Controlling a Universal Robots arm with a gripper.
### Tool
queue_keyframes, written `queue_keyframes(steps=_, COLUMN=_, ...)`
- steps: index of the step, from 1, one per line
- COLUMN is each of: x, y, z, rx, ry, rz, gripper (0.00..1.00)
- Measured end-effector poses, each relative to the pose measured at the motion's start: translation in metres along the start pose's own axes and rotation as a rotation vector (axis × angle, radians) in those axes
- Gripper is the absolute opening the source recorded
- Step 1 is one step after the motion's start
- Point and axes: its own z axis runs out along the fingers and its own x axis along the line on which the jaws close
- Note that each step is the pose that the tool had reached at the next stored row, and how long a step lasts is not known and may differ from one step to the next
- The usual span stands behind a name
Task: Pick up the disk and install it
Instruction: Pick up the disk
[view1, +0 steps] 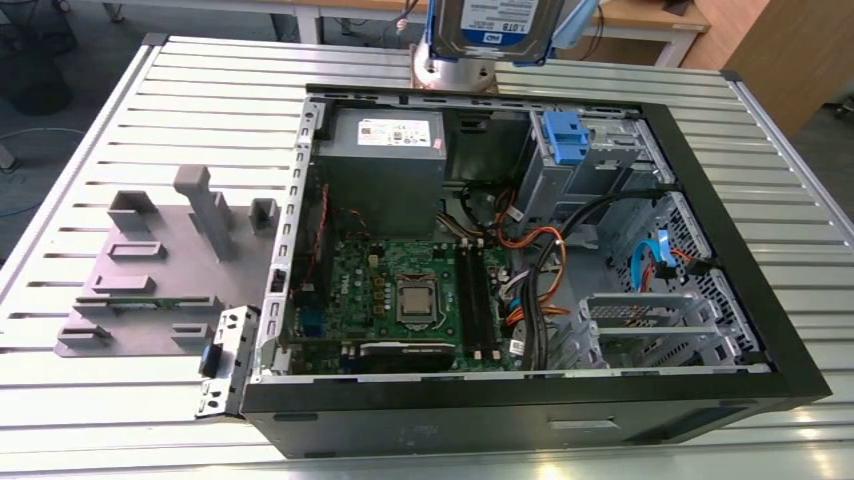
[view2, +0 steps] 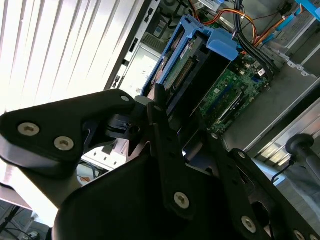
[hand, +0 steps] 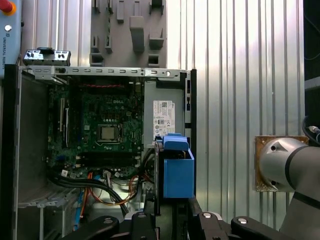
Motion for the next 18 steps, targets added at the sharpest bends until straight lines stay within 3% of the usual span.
queue_keyframes(steps=8, x=0.0030, y=-0.0001, z=0.0016, rx=-0.0001, ry=0.0003, rz=0.000, gripper=0.35)
queue_keyframes(steps=12, x=0.0094, y=-0.0002, z=0.0023, rx=-0.0001, ry=0.0002, rz=0.000, gripper=0.35)
queue_keyframes(steps=18, x=0.0256, y=-0.0004, z=0.0034, rx=-0.0001, ry=0.0002, rz=0.000, gripper=0.35)
